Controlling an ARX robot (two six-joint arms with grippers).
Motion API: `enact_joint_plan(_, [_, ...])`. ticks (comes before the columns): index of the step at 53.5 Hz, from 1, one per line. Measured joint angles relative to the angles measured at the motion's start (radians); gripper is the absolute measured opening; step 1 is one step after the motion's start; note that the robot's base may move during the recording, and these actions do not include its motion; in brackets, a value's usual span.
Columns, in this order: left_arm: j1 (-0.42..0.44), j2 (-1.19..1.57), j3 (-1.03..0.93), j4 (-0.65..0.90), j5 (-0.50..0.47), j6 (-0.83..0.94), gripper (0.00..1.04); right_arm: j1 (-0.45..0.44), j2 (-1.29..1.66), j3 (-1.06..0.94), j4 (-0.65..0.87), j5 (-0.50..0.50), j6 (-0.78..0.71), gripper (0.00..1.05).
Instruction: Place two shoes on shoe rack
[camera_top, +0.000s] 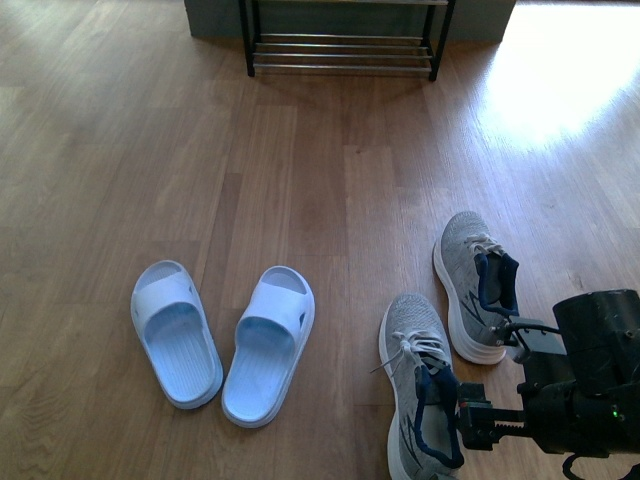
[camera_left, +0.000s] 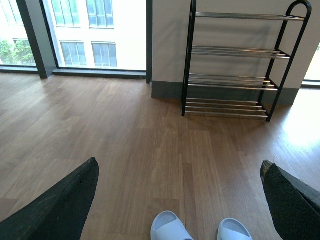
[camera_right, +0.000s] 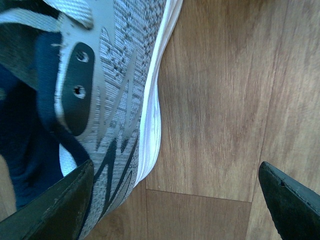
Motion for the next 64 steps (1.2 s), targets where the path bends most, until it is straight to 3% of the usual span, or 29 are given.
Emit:
enact_joint_plan(11, [0.0,0.0,0.0,0.0,0.0,0.0,0.95,-0.005,-0.141,-0.069,-0.022,-0.061,-0.005,0.96])
enact_joint_plan(22, [0.0,0.0,0.0,0.0,0.0,0.0,0.95,0.044,-0.158,-0.102,-0.013,-0.084,0.01,0.96])
enact_joint_plan(44, [0.0,0.0,0.0,0.0,0.0,0.0,0.95,0.073,0.039,0.044,-0.023,-0.012,0.066,0.96])
enact_joint_plan(64, [0.0,0.0,0.0,0.0,0.0,0.0,0.95,0.052,0.137,0.136,0.031,-0.047,0.074,0.95])
